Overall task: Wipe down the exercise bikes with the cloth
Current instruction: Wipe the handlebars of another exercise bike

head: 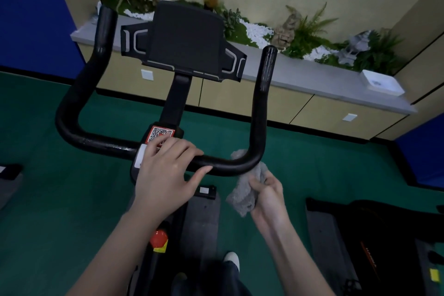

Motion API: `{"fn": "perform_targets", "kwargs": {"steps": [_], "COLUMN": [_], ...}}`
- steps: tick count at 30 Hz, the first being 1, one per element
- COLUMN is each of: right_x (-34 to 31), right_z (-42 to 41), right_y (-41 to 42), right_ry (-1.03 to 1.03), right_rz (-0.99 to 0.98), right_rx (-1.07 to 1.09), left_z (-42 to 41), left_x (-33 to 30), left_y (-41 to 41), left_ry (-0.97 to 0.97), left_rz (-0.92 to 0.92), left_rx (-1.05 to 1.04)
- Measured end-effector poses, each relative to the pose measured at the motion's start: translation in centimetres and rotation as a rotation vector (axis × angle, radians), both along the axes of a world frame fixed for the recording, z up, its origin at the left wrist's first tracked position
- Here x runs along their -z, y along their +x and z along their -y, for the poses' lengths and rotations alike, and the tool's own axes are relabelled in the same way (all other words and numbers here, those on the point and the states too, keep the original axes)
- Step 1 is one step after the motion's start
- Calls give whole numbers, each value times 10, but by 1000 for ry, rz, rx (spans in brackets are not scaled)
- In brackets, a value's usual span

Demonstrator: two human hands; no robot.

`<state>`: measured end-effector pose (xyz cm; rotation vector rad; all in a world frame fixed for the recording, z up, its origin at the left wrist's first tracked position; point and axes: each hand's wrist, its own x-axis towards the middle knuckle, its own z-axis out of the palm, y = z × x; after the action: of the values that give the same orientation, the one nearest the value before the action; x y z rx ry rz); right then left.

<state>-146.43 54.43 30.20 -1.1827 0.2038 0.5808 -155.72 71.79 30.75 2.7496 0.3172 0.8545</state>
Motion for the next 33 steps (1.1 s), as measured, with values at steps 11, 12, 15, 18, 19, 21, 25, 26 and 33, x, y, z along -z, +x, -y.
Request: {"fn": "perform_targets", "kwargs": {"steps": [11, 12, 15, 18, 19, 21, 25, 26, 33], "right_x": [2, 1, -2, -9, -13, -18, -29, -31, -40], "right_z": [-11, -13, -18, -12, -10, -6, -10, -11, -4], "right_y": [0, 7, 22, 17, 17, 31, 78, 83, 119], "right_ry": [-271, -265, -228, -376, -416, -462, -535, -548, -693], "right_rz": [456, 463, 450, 604, 666, 764, 857, 884, 1302], "right_rx": [368, 369, 357, 303, 265, 185, 78, 46, -323], "left_z": [2, 2, 3, 3, 3, 4, 17, 24, 65], "left_x": [-2, -3, -4, -4, -5, -5, -6, -7, -2], "left_y": [2, 2, 2, 2, 3, 4, 13, 18, 60], "left_ry": [-18, -20, -24, -19, -10, 10, 28, 21, -58], "left_rz": [-7, -10, -23, -24, -20, -11, 1, 9, -22], "left_rx": [0, -2, -11, -11, -14, -28, -75, -69, -55]}}
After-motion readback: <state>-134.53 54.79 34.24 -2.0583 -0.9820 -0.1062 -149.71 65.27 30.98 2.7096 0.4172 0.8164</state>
